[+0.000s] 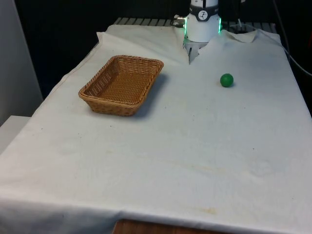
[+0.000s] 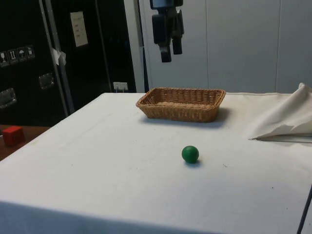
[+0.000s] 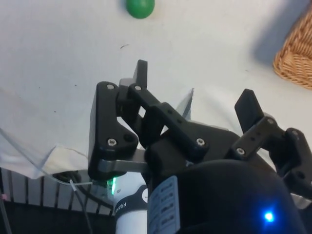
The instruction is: Pick up the ball and place it into the basket.
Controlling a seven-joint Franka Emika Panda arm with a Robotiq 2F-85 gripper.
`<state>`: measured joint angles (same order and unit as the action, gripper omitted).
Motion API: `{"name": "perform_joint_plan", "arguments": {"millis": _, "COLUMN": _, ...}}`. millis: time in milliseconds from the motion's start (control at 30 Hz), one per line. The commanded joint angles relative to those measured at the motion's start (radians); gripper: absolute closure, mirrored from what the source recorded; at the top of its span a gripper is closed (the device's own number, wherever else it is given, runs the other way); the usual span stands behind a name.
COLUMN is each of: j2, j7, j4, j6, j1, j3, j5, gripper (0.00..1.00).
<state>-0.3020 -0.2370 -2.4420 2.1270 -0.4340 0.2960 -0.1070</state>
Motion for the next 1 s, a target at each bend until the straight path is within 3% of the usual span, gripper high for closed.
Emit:
{"name": "perform_joint_plan", "arguments": {"millis": 0, "j2": -0.008, "j7": -0.013, "j4": -0.012, "j6": 0.012, "j1": -0.002, "j3": -0.007, "j5": -0.003, "gripper": 0.00}}
{"name": "perform_joint_plan", "arguments": {"millis": 267, "j2": -0.009, "j7": -0.034, "j4": -0.044, "j6": 0.028, "j1": -0.001, "j3": -0.039, "j5": 0.001, "gripper": 0.00}}
{"name": "perform_joint_plan", "arguments": {"millis": 400, "j2": -0.032, "j7": -0.057, "j4": -0.104, "j6": 0.083, "j1": 0.000, "j3": -0.057, "j5": -0.002, "gripper": 0.00}}
{"name": "perform_joint_plan", "arguments": {"millis": 533, "j2": -0.042, "j7": -0.060, "j4": -0.147, "j6": 0.126, "j1": 0.000, "j3": -0.060, "j5": -0.003, "gripper": 0.00}}
{"name": "perform_joint_plan", "arguments": {"millis": 567, "j2": -0.032, "j7": -0.051, "j4": -0.134, "j6": 0.110, "j1": -0.001, "j3": -0.057, "j5": 0.001, "gripper": 0.00}}
{"name": "perform_joint_plan", "arguments": {"millis": 633, "j2": -0.043, "j7": -0.060, "j4": -0.176, "j6": 0.163, "j1": 0.000, "j3": -0.059, "j5": -0.001, "gripper": 0.00}}
{"name": "perform_joint_plan", "arguments": {"millis": 867, "j2": -0.039, "j7": -0.059, "j4": -0.235, "j6": 0.247, "j1": -0.002, "j3": -0.058, "j5": 0.005, "gripper": 0.00}}
{"name": "perform_joint_plan", "arguments": {"millis": 900, "j2": -0.039, "j7": -0.053, "j4": -0.230, "j6": 0.234, "j1": -0.001, "j3": -0.057, "j5": 0.002, "gripper": 0.00}}
{"name": "perform_joint_plan", "arguments": {"millis": 967, "j2": -0.031, "j7": -0.057, "j4": -0.254, "j6": 0.282, "j1": -0.003, "j3": -0.057, "j5": 0.008, "gripper": 0.00}}
